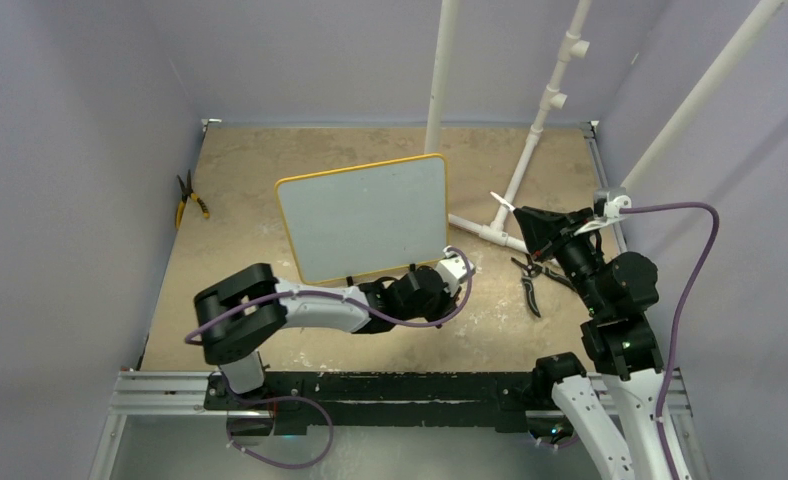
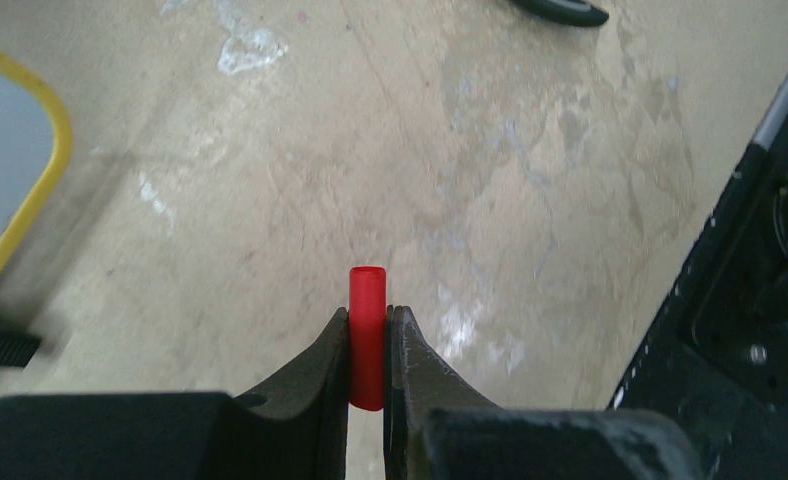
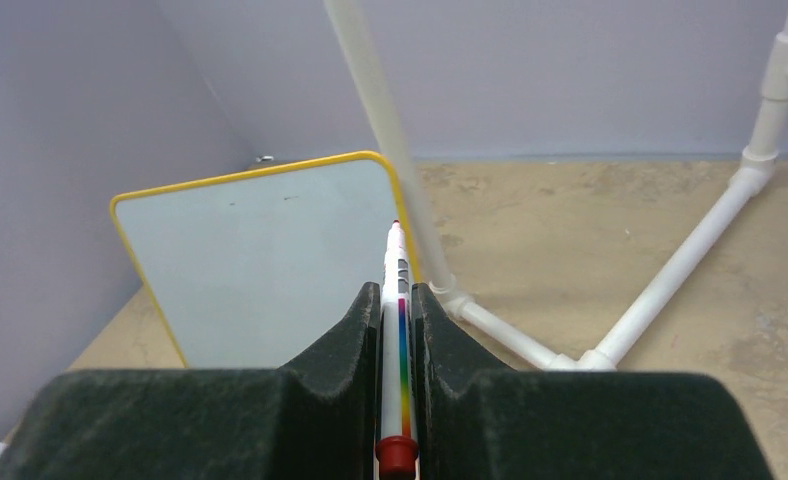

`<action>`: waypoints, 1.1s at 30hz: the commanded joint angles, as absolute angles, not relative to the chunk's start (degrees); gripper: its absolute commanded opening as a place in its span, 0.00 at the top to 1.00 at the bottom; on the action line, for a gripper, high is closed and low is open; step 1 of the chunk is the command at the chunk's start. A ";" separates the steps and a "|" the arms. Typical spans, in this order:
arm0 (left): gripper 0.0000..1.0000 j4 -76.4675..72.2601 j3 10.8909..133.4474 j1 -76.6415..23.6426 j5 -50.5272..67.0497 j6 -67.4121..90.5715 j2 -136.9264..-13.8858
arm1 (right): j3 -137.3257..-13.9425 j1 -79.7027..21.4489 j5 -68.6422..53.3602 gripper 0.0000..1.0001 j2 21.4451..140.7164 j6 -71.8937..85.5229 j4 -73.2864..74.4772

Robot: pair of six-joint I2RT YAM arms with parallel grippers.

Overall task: Write a sentence on the whiteboard
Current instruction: Place the pen cap at the center of the board.

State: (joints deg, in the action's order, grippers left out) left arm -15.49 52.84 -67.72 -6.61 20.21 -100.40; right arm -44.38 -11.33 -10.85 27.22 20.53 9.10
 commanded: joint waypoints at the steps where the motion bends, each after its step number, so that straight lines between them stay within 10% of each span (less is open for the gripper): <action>1: 1.00 -22.35 60.23 -68.77 -9.60 23.39 -108.29 | -43.92 -11.43 -4.73 1.00 26.46 21.59 5.89; 11: 0.86 -23.14 64.22 -68.91 -8.80 23.12 -117.01 | -42.40 -11.43 -3.69 1.00 25.66 21.96 5.39; 21: 0.41 -23.76 62.59 -68.42 -7.88 21.94 -112.61 | -42.70 -11.43 -3.96 1.00 26.37 21.91 5.20; 33: 0.37 -8.18 57.69 -60.45 2.02 17.30 -88.78 | -41.90 -11.42 -8.58 1.00 27.04 20.83 1.76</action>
